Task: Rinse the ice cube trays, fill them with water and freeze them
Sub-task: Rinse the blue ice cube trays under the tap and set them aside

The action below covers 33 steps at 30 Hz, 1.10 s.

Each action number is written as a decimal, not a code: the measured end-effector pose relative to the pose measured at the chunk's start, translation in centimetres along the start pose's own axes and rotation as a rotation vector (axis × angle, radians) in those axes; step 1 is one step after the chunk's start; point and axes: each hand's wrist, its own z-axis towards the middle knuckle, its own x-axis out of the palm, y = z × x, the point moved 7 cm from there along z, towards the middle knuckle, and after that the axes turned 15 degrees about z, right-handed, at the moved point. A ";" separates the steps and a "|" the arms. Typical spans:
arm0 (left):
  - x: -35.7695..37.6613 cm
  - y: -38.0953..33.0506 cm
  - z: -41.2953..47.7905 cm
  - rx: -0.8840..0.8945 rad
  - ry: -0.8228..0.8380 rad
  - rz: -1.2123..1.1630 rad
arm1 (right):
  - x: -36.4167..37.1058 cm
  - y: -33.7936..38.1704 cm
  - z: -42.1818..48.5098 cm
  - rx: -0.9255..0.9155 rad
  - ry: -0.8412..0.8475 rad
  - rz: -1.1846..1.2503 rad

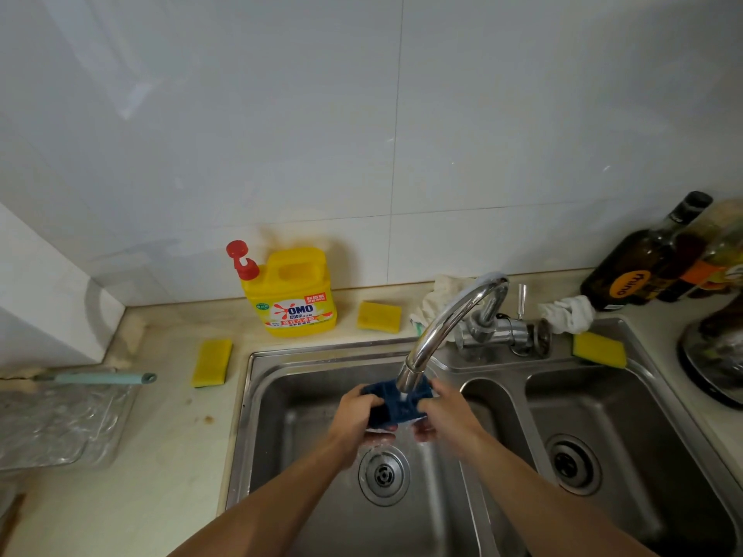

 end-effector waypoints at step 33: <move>-1.2 -0.2 0.2 0.083 -0.123 0.153 | 0.8 0.5 -1.1 -0.126 0.015 -0.224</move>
